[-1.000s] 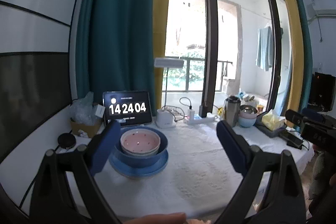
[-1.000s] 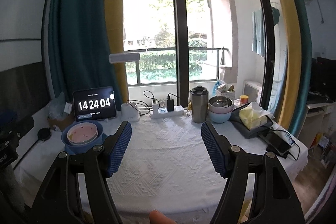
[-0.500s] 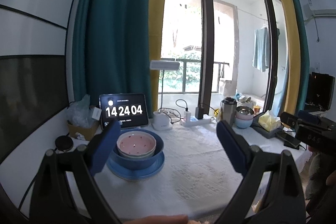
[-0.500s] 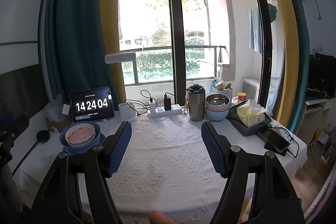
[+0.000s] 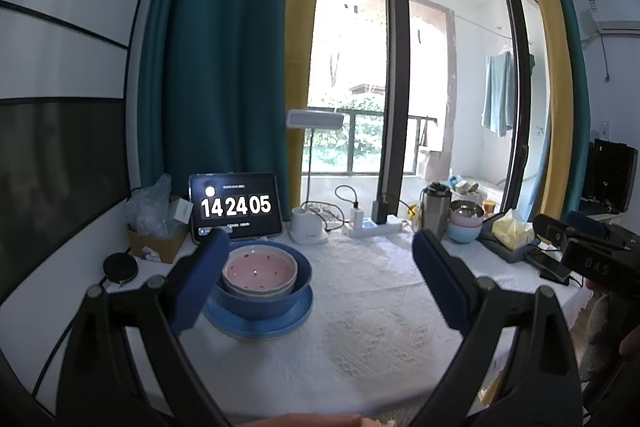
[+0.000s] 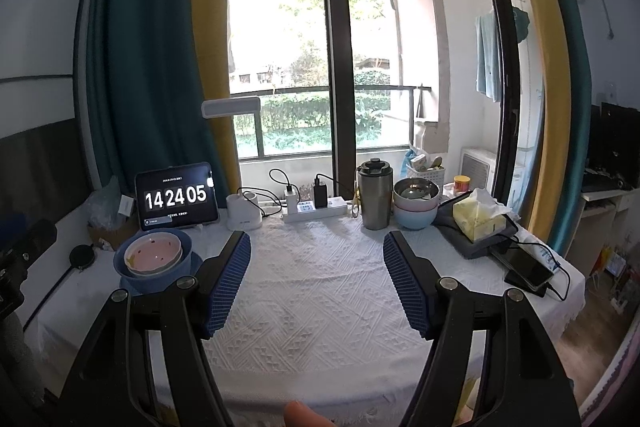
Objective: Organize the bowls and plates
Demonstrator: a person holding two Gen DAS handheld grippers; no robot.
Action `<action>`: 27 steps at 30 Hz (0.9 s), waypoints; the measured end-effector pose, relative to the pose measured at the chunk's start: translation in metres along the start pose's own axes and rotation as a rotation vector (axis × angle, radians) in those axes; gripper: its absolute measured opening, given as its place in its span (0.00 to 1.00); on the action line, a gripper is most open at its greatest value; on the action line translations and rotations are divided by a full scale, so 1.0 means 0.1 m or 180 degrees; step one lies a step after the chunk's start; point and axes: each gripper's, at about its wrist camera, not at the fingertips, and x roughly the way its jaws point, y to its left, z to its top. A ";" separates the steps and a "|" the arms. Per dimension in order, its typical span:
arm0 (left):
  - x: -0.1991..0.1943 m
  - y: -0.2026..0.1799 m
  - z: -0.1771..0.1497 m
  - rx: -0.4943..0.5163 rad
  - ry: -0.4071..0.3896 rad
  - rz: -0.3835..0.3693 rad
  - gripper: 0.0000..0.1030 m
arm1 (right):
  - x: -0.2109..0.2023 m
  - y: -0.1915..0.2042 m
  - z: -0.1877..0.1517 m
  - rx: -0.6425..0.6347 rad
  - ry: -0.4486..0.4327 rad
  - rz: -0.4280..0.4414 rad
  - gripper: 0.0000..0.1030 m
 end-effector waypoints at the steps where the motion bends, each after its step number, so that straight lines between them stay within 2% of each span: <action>1: 0.00 0.00 0.00 -0.0001 0.0005 0.0001 0.91 | 0.00 0.00 0.00 0.0001 0.0004 0.0004 0.70; 27: -0.03 -0.01 -0.02 -0.0013 0.0038 0.0003 0.91 | 0.03 -0.01 -0.03 0.0005 0.0033 0.0044 0.70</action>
